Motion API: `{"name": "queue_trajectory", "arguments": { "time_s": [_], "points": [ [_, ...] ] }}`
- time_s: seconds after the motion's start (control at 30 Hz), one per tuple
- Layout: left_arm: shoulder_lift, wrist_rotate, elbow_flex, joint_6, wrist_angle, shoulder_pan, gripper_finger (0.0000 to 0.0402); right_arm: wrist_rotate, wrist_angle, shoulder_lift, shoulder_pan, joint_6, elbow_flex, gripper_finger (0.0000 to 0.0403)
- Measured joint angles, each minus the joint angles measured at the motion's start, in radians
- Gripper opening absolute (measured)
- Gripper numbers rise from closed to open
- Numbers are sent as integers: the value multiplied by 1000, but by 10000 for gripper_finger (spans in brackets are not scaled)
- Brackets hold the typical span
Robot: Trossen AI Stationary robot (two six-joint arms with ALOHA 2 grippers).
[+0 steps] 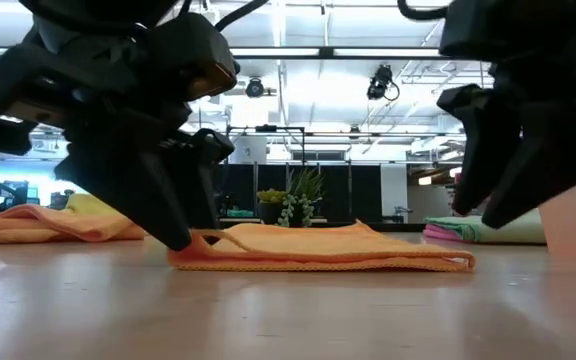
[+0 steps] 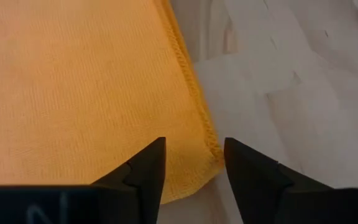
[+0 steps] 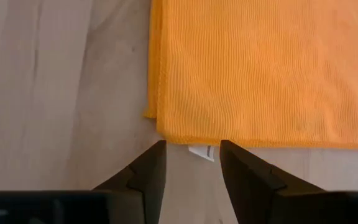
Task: Fold microfiber towels
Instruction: Fold the right orange microfiber towel
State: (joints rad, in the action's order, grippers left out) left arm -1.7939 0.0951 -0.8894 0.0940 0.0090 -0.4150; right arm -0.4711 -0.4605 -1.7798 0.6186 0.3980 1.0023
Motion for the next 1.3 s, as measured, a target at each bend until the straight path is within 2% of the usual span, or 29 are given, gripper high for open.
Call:
{"name": "queue_trajectory", "arguments": {
  "time_s": [0.13,0.3,0.37,0.8,1.17,1.3],
  "points": [
    [0,-1,0,0,0,3,145,0,74,0,6,-43,-49,158],
    [0,-1,0,26,0,4,112,3,276,0,5,-205,-97,158],
    [0,-1,0,28,0,4,100,8,286,0,-2,-221,-104,158],
    [0,-1,0,52,0,4,47,55,307,0,-31,-170,-142,138],
    [1,-1,0,53,0,1,15,115,313,-21,-54,-130,-143,92],
    [1,-1,0,52,0,-7,6,111,311,-30,-53,-92,-140,58]
  ]
}}
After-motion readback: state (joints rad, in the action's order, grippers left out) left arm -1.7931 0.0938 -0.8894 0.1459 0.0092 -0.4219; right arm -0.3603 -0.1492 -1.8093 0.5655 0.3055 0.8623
